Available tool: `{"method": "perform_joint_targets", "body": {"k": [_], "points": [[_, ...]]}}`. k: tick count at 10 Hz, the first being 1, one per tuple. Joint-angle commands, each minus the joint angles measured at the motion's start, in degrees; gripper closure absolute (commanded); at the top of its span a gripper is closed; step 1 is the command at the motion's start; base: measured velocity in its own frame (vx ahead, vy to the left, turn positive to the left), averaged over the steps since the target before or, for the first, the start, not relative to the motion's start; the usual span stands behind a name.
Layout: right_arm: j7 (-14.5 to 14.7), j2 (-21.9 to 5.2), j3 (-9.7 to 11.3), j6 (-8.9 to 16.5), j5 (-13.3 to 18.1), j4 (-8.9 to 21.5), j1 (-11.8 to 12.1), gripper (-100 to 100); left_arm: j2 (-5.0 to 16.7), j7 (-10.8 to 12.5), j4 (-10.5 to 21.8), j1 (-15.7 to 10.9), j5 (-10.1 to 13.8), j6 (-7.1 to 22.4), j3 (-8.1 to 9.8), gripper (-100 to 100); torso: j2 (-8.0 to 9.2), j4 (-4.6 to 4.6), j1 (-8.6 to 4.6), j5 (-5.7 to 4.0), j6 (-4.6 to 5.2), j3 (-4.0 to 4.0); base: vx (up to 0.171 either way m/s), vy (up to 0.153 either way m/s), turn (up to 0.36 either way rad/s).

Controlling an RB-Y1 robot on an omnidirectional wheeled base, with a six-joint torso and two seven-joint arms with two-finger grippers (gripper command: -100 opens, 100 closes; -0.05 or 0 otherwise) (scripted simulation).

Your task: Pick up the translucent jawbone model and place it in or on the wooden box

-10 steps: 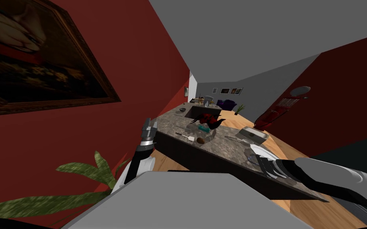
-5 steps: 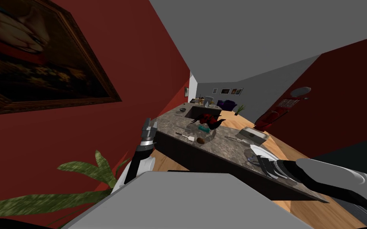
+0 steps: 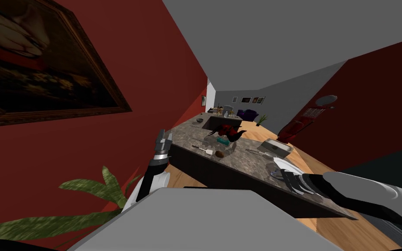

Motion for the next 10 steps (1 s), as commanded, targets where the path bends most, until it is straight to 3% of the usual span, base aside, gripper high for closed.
{"method": "perform_joint_targets", "body": {"k": [1, 2, 6, 10], "points": [[0.0, 0.0, 0.0, 0.0, 0.0, 0.0, 0.0, 0, 0.0, 0.0, 0.0, 0.0, 0.0, 0.0, 0.0, 0, 0.0, 0.0, 0.0, 0.0, 0.0, 0.0, 0.0, 0.0, 0.0], [-0.72, -1.04, -0.49, 1.05, -0.2, 1.88, -1.47, 100, 0.0, 0.0, 0.0, 0.0, 0.0, 0.0, 0.0, 0, 0.02, 0.01, -0.03, 0.0, 0.0, 0.01, -0.045, 0.101, 0.188], [-3.2, -1.23, 2.19, 3.71, -0.05, 7.63, -3.33, 100, -0.02, 0.0, 0.0, -0.01, 0.0, 0.0, -0.03, 0, 0.15, 0.06, 1.05, 0.24, -0.13, 0.1, -0.061, 0.218, 0.292], [-5.35, -0.89, 4.78, 5.99, 0.04, 12.62, -4.44, 100, -0.01, 0.0, 0.0, -0.01, 0.0, 0.0, -0.01, 0, 0.08, 0.04, 0.71, 0.19, -0.08, 0.06, -0.009, 0.161, 0.284]]}}
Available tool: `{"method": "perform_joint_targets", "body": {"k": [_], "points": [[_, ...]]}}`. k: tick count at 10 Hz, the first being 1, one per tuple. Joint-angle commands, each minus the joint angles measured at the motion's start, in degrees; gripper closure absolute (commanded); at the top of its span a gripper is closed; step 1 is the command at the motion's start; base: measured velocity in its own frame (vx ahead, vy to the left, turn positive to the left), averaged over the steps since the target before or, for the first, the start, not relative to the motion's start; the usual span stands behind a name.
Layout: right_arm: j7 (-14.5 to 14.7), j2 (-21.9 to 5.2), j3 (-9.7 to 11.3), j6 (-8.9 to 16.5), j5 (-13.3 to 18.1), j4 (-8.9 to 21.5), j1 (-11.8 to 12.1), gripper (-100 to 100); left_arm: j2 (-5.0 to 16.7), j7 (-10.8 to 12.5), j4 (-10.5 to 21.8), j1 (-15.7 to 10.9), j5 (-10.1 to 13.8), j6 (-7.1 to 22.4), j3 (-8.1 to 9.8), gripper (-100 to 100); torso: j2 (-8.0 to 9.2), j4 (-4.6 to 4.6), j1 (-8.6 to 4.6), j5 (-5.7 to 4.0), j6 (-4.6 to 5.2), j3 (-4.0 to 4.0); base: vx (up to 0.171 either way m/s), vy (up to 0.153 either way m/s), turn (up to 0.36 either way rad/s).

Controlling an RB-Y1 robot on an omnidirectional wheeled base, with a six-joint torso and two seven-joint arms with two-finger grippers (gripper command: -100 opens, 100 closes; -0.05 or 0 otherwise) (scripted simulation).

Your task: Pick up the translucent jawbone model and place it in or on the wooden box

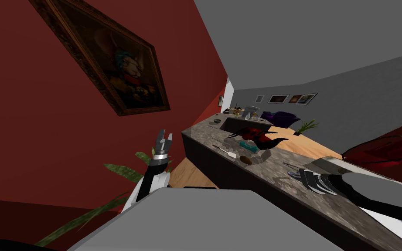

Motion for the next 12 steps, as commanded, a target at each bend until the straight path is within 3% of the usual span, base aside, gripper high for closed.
{"method": "perform_joint_targets", "body": {"k": [1, 7, 12], "points": [[-1.34, -0.46, 0.71, 1.92, -0.57, 0.9, 0.94, 100, 0.0, 0.0, 0.0, 0.0, 0.0, 0.0, 0.0, 0, 0.0, 0.0, 0.0, 0.0, 0.0, 0.0, 0.012, 0.081, 0.274], [-4.65, 0.71, 2.74, 4.78, -1.71, 7.81, -0.14, 100, 0.01, 0.0, 0.0, 0.0, 0.0, 0.0, 0.01, 0, 0.2, 0.05, -0.55, -0.1, 0.02, 0.12, -0.012, 0.017, 0.22], [-8.36, 2.56, 2.28, 7.03, -4.65, 14.36, -0.78, 100, 0.03, 0.0, 0.0, 0.0, 0.0, 0.0, 0.03, 0, 0.53, 0.12, -1.08, -0.22, 0.19, 0.31, -0.08, -0.108, 0.218]]}}
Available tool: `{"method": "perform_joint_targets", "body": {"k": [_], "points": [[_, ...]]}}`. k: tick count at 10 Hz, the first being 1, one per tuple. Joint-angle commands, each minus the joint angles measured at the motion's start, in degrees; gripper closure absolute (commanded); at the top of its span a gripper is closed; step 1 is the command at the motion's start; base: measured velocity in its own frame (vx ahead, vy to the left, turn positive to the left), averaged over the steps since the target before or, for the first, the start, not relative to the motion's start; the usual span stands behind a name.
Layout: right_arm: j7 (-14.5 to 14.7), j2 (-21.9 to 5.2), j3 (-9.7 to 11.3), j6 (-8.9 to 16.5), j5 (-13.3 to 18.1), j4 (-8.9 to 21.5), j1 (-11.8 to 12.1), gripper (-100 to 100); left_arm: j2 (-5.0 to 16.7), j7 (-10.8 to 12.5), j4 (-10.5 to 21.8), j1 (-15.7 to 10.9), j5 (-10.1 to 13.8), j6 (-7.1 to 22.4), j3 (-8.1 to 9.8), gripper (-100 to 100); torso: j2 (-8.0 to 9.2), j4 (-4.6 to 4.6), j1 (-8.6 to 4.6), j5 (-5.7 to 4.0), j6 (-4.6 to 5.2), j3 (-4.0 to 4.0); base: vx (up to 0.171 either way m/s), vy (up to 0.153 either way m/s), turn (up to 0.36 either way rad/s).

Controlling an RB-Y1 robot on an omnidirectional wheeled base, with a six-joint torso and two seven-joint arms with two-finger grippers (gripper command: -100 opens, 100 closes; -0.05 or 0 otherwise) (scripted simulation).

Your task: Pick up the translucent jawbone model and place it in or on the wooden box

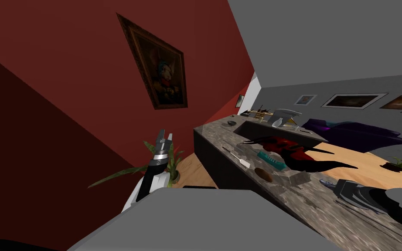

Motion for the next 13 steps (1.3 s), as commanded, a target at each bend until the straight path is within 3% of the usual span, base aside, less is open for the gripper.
{"method": "perform_joint_targets", "body": {"k": [1, 4, 9, 13], "points": [[-1.17, 0.37, 0.93, -0.01, 0.36, 1.39, -1.63, 100, 0.0, 0.0, 0.0, 0.0, 0.0, 0.0, 0.0, 0, 0.0, 0.0, 0.0, 0.0, 0.0, 0.0, -0.094, -0.123, 0.087], [-3.35, 1.57, -0.55, 0.96, -2.06, 4.79, -1.77, 100, 0.0, 0.0, 0.0, 0.0, 0.0, 0.0, 0.0, 0, 0.09, 0.02, -0.03, -0.01, 0.06, 0.05, -0.143, -0.147, 0.136], [-6.66, 3.53, -4.19, 2.03, -6.55, 9.54, -1.75, 100, 0.01, 0.0, 0.0, 0.0, 0.0, 0.0, 0.02, 0, 0.42, 0.11, -0.63, -0.15, 0.2, 0.26, -0.202, -0.254, 0.103], [-8.92, 4.93, -7.21, 2.53, -9.91, 12.53, -1.67, 100, 0.01, 0.0, 0.0, 0.0, 0.0, 0.0, 0.01, 0, 0.43, 0.12, -0.29, -0.1, 0.24, 0.27, -0.207, -0.203, 0.068]]}}
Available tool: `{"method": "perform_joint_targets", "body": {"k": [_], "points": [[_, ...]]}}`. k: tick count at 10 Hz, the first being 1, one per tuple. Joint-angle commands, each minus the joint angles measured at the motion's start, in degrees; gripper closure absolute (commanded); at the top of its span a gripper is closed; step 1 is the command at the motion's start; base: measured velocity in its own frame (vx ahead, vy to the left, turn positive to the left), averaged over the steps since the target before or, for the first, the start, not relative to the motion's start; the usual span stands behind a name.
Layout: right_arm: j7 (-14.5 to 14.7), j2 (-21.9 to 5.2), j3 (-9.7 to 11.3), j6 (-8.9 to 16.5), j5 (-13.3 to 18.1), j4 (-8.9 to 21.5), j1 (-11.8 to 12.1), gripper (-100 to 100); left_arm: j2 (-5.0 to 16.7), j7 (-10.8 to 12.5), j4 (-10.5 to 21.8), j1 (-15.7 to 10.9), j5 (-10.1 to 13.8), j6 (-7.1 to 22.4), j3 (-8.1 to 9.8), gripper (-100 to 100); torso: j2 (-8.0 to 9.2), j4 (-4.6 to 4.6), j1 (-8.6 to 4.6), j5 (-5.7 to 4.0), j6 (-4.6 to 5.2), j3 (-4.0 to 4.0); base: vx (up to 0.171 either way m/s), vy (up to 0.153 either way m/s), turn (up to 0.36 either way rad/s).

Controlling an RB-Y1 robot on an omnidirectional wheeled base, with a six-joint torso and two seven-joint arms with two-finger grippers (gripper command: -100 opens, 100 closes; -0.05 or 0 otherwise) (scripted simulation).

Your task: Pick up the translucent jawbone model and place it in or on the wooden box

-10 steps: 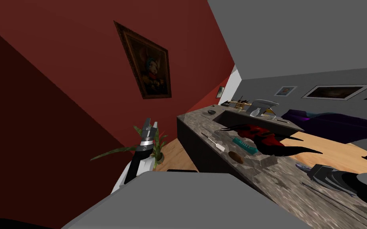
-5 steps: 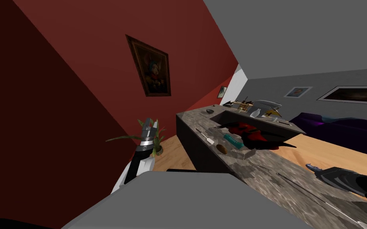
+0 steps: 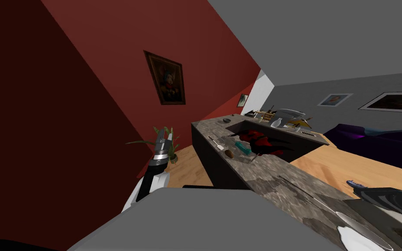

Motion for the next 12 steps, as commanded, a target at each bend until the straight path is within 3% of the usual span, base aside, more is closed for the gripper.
{"method": "perform_joint_targets", "body": {"k": [1, 4, 6, 7, 11, 12], "points": [[-0.72, 0.65, -1.18, 0.16, -1.23, 1.18, -0.02, 100, 0.0, 0.0, 0.0, 0.0, 0.0, 0.0, 0.0, 0, 0.0, 0.0, 0.0, 0.0, 0.0, 0.0, -0.192, -0.168, 0.048], [-1.92, 1.42, -2.74, 0.34, -2.99, 2.7, -0.01, 100, 0.0, 0.0, 0.0, 0.01, 0.0, 0.0, 0.0, 0, -0.12, -0.01, 0.04, 0.02, -0.01, -0.06, -0.167, -0.176, 0.049], [-1.89, 1.64, -3.14, 0.52, -3.28, 2.91, 0.22, 100, -0.01, 0.0, 0.0, 0.01, 0.0, 0.0, -0.01, 0, -0.42, -0.08, 0.27, 0.03, -0.18, -0.23, -0.082, -0.075, 0.094], [-1.98, 1.65, -3.18, 0.53, -3.32, 3.03, 0.14, -100, -0.01, 0.0, 0.0, 0.02, 0.0, 0.0, -0.01, 0, -0.67, -0.13, 0.56, 0.08, -0.14, -0.37, -0.009, -0.005, 0.001], [-1.97, 1.66, -3.17, 0.54, -3.32, 3.03, 0.16, -100, -0.01, 0.0, 0.0, 0.03, 0.0, -0.01, -0.01, 0, -0.97, -0.21, 0.82, 0.16, -0.16, -0.56, 0.0, 0.0, 0.0], [-1.97, 1.66, -3.17, 0.54, -3.32, 3.03, 0.16, 0, -0.01, 0.0, 0.0, 0.03, 0.0, -0.01, -0.01, 0, -0.97, -0.21, 0.82, 0.16, -0.16, -0.56, 0.0, 0.0, 0.0]]}}
